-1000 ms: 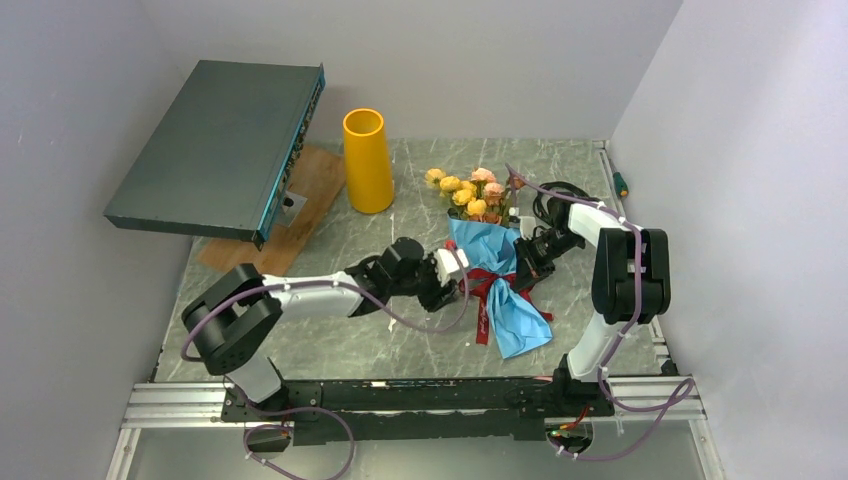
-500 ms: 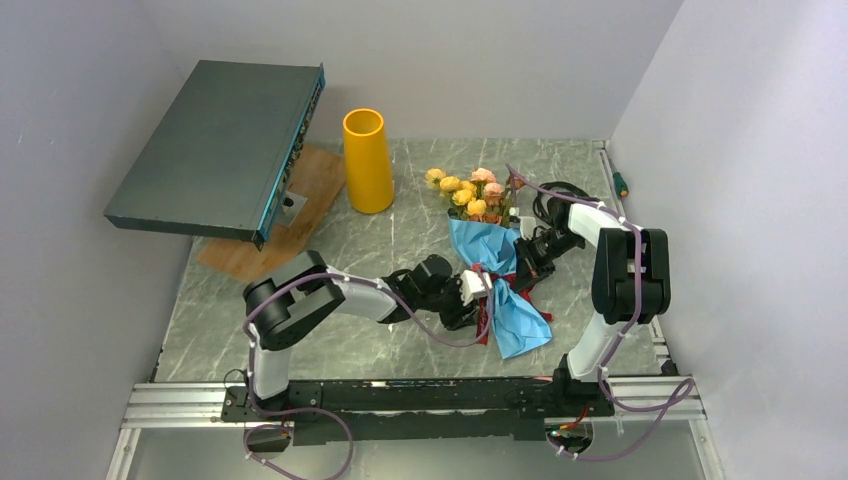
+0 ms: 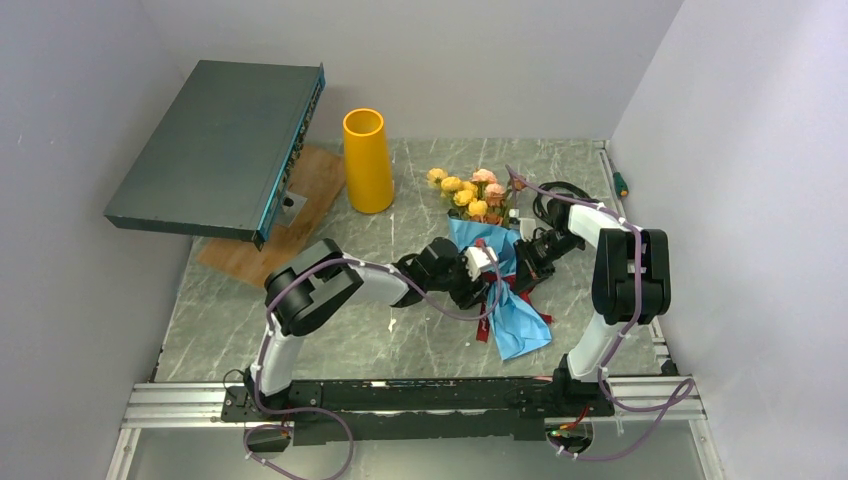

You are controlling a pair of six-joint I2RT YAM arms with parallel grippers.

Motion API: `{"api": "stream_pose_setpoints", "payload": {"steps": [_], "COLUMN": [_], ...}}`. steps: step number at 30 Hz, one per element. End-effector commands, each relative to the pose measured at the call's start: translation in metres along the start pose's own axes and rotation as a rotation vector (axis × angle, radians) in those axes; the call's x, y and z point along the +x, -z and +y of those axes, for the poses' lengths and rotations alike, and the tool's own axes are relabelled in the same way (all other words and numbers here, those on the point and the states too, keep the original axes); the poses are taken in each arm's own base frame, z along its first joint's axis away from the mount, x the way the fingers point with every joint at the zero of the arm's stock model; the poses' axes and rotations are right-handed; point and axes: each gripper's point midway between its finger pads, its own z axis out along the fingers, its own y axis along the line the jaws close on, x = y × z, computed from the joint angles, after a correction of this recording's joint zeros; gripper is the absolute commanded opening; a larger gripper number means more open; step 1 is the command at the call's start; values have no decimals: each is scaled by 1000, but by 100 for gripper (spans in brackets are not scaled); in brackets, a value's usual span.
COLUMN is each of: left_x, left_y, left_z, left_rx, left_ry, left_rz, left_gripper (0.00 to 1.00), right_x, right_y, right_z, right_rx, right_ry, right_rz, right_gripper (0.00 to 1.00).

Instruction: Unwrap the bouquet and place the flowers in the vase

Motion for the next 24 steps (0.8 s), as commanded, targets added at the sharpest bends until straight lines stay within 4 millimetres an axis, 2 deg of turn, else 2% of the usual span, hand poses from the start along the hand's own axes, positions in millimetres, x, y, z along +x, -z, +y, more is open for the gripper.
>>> {"api": "stream_pose_setpoints", "payload": {"steps": [1, 6, 9, 11, 13, 15, 18, 22, 23, 24], "left_x": [-18, -10, -3, 2, 8, 11, 9, 9, 10, 9], "left_y": [-12, -12, -1, 7, 13, 16, 18, 19, 20, 21], "left_z": [7, 9, 10, 15, 21, 25, 24, 23, 23, 24], "left_rx": [-7, -18, -25, -39, -66, -86, -83, -80, -82, -84], "left_ry": [3, 45, 101, 111, 108, 108, 109, 110, 110, 111], "left_rz": [-44, -6, 22, 39, 61, 73, 72, 77, 78, 78], "left_gripper": [62, 47, 35, 26, 13, 0, 0, 0, 0, 0], "right_x": [2, -1, -2, -2, -3, -3, -3, 1, 3, 5], "right_y": [1, 4, 8, 11, 15, 18, 24, 25, 26, 27], "right_z": [3, 3, 2, 0, 0, 0, -1, 0, 1, 3], "right_rx": [-7, 3, 17, 30, 36, 36, 43, 35, 28, 20], "right_ry": [15, 25, 39, 47, 51, 48, 51, 58, 59, 60], "right_rz": [-2, -3, 1, 4, 8, 8, 6, 24, 32, 37], "right_gripper": [0, 0, 2, 9, 19, 24, 25, 22, 23, 30]}}
